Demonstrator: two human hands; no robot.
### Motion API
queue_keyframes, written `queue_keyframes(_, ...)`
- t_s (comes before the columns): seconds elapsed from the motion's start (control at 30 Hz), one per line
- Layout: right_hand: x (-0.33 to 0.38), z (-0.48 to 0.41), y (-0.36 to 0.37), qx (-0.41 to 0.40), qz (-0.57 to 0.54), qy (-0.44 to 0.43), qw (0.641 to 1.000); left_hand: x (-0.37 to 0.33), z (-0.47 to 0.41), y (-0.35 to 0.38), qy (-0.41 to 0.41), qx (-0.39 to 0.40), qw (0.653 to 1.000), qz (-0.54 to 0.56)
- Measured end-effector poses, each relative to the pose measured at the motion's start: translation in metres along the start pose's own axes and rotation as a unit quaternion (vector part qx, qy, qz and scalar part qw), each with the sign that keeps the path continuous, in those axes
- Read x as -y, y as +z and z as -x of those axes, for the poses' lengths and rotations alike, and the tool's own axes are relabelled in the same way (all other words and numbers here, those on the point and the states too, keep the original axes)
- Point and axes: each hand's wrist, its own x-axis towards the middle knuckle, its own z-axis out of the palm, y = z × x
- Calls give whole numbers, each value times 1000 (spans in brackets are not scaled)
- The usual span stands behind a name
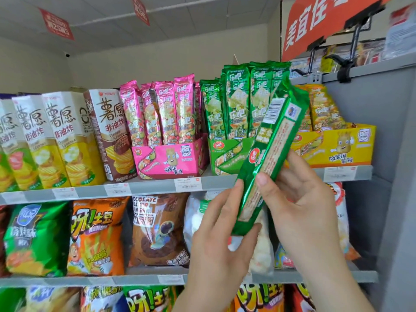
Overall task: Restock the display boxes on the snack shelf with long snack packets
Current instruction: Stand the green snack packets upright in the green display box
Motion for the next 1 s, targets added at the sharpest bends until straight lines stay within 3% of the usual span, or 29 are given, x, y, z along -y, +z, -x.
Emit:
queue_keyframes(0.13,1,0,3,30,-40,16,999,3,2,-2,26,2,999,-31)
queue_keyframes(0.23,-3,0,2,19,-66,25,997,0,3,-10,-11,25,997,74)
queue_keyframes(0.3,-8,-1,1,23,-102,34,994,-5,2,-15,-89,31,980,175)
queue_keyframes(0.4,-15,-1,0,30,-129,39,990,-10,2,-17,-245,38,921,299)
queue_keyframes(0.47,-19,-1,0,31,-141,39,989,-8,2,-19,-307,66,893,321)
queue_keyframes(0.67,-27,3,3,17,-158,57,986,-13,3,-18,-297,86,929,205)
queue_keyframes(0.83,-21,9,7,13,-144,94,985,-18,7,-17,-235,74,962,118)
queue_keyframes(1.0,-4,14,13,58,20,51,997,-19,10,-17,-119,50,986,-106)
